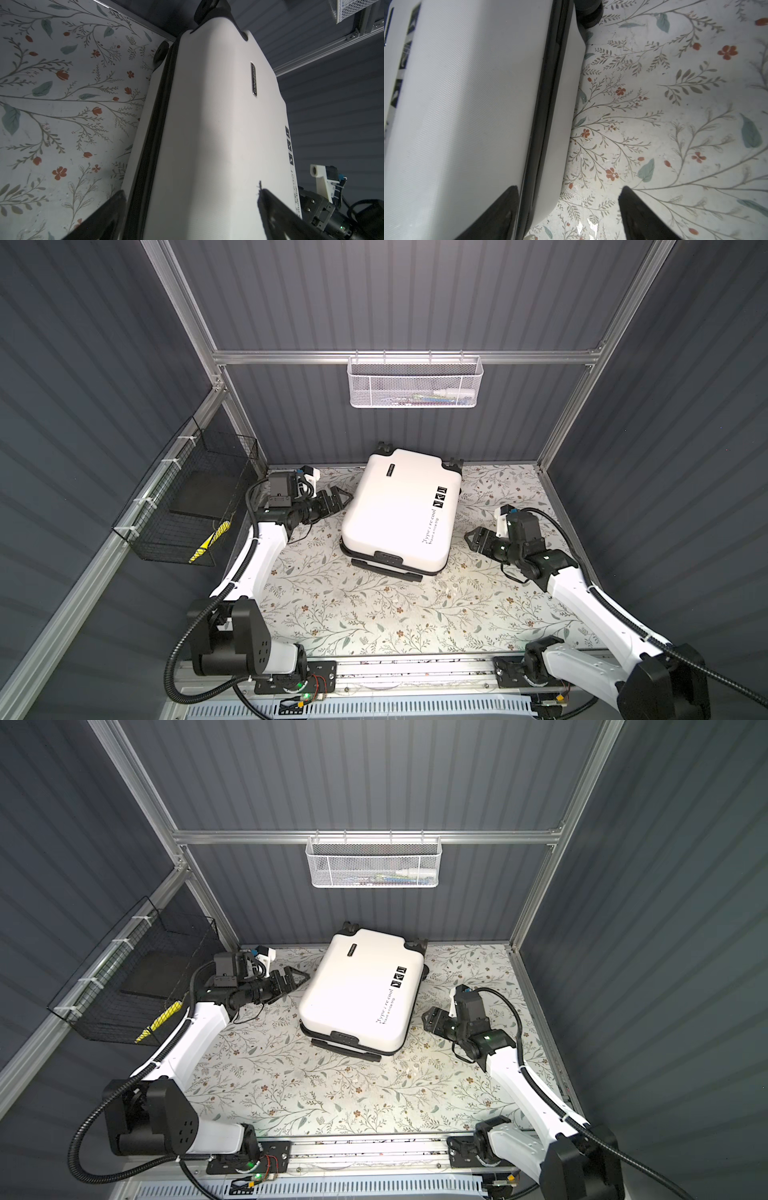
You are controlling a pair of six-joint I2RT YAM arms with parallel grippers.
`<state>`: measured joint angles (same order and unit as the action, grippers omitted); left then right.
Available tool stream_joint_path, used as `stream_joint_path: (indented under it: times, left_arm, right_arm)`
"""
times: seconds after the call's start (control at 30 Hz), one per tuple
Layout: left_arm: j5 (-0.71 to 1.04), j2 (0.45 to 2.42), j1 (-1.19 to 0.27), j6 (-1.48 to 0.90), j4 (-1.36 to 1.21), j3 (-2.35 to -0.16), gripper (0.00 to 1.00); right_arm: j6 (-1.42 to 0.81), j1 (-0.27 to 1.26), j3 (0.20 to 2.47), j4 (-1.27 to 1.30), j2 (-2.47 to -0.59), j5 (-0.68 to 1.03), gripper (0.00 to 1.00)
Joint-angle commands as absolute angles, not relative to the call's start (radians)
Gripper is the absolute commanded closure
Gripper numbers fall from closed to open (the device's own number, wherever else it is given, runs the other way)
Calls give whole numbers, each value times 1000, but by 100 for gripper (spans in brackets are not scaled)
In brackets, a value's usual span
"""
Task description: Pack the luggage
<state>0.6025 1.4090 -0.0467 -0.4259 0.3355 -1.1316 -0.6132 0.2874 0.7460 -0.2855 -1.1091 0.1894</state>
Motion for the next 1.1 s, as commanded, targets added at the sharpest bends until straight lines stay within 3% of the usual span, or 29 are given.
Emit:
stream_joint_path:
  times: [0.0, 0.5, 1.07]
  left_arm:
    - [689, 1389, -49, -440, 272, -1069, 1]
    - [771, 1294, -84, -476, 194, -892, 2]
    - [635, 1256, -358, -661, 14, -857, 3]
  right_arm:
    - [-604, 281, 797, -272, -1167, 246, 22]
    - [-559, 281, 1055, -351, -1409, 300, 23]
    - [-513, 193, 1210, -453, -1485, 305, 23]
